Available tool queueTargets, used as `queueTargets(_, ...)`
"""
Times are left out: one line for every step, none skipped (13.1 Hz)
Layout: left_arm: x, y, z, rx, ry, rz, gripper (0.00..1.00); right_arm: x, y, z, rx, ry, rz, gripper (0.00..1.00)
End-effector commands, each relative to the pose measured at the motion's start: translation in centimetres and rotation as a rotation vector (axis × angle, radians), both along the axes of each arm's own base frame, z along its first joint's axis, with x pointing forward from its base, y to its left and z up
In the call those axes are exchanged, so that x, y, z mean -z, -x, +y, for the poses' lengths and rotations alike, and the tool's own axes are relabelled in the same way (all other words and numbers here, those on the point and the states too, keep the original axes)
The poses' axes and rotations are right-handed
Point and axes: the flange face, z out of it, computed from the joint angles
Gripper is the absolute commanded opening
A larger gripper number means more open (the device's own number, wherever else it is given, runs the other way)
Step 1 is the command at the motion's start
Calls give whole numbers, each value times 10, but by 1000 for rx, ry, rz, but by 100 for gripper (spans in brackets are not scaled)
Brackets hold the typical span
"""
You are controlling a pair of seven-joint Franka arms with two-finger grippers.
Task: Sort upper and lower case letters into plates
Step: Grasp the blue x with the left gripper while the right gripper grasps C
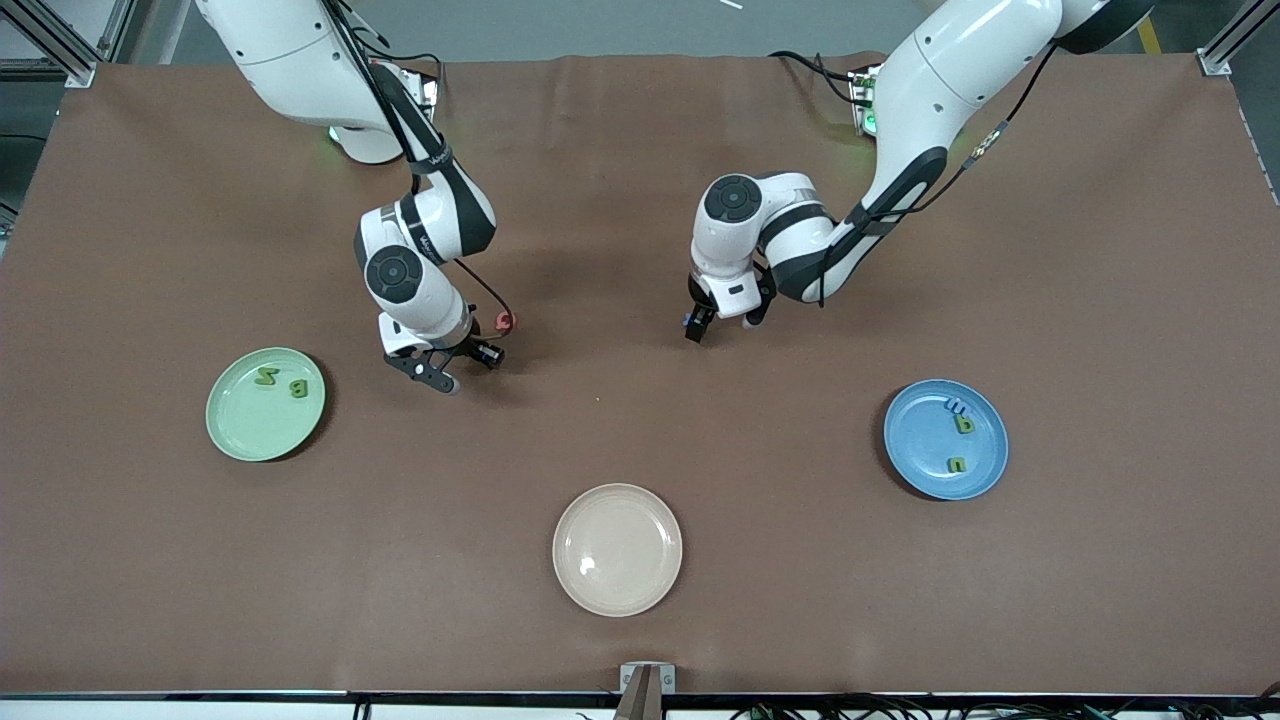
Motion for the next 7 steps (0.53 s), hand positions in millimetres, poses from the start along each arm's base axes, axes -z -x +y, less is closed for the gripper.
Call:
queueTargets(-1, -6, -17, -36, 25, -21, 96, 0, 6, 2, 15, -3, 6, 37)
queueTargets(-1, -4, -19, -33, 26, -22, 96, 0, 6, 2, 15, -3, 6, 32)
queueTargets(-1, 0, -22, -33, 25, -20, 95, 0, 6, 2, 15, -3, 6, 27)
queueTargets(1, 2, -23, -34, 24, -17, 94, -1, 6, 2, 15, -3, 5, 22)
queueTargets(3, 3, -23, -35, 24, -13, 91, -1, 6, 2, 15, -3, 5, 17)
queueTargets(5, 4, -24, -32, 22, -8, 89, -1, 5, 2, 15, -4, 5, 13)
queueTargets(7, 6, -25, -27, 22, -5, 86, -2, 6, 2, 9, -2, 10, 11)
